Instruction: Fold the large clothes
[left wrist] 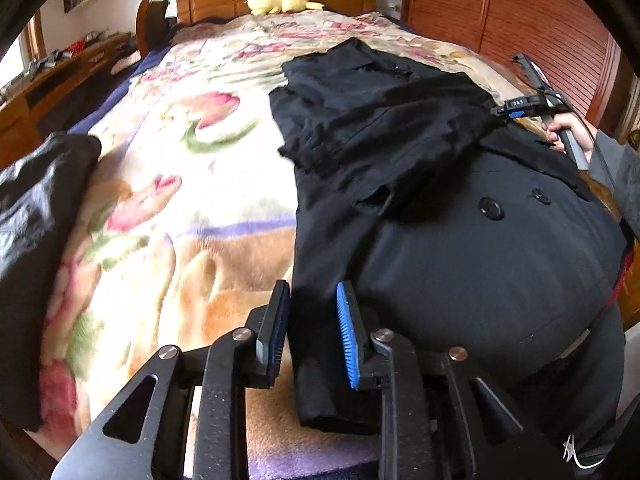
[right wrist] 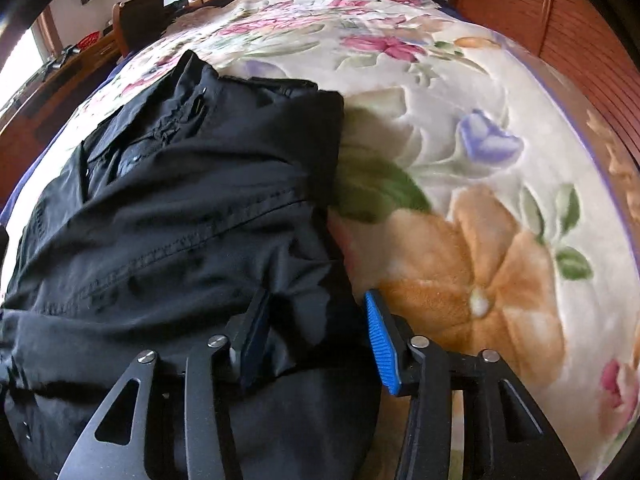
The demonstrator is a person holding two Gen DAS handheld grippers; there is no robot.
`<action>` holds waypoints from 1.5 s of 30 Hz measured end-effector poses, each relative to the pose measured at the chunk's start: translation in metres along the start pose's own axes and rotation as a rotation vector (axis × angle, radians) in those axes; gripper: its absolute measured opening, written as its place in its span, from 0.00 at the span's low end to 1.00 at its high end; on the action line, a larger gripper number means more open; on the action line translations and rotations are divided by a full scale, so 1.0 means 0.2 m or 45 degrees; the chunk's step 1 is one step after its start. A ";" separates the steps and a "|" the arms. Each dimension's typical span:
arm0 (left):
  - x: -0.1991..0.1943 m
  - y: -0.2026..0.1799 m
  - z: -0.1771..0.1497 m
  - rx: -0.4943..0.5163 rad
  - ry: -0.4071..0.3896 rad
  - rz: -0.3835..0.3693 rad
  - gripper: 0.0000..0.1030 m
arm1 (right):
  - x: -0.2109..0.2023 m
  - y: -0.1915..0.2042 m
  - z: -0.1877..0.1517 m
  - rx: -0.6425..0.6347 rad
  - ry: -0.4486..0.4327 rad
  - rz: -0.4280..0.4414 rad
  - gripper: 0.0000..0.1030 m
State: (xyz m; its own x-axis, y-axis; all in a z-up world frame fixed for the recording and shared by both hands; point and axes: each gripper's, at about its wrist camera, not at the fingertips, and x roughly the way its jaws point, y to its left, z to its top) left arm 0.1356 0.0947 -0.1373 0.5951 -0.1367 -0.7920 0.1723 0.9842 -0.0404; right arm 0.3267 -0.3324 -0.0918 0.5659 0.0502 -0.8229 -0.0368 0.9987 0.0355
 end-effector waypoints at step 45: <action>-0.10 -0.01 -0.07 -0.051 0.044 0.003 0.29 | -0.81 -0.01 -0.95 -0.079 -0.053 0.093 0.54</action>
State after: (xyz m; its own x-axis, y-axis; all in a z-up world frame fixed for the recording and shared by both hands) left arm 0.1123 0.0969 -0.1305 0.5679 -0.1314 -0.8125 0.1394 0.9883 -0.0624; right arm 0.0781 -0.3452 -0.0655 0.5937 0.1244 -0.7950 -0.1296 0.9899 0.0581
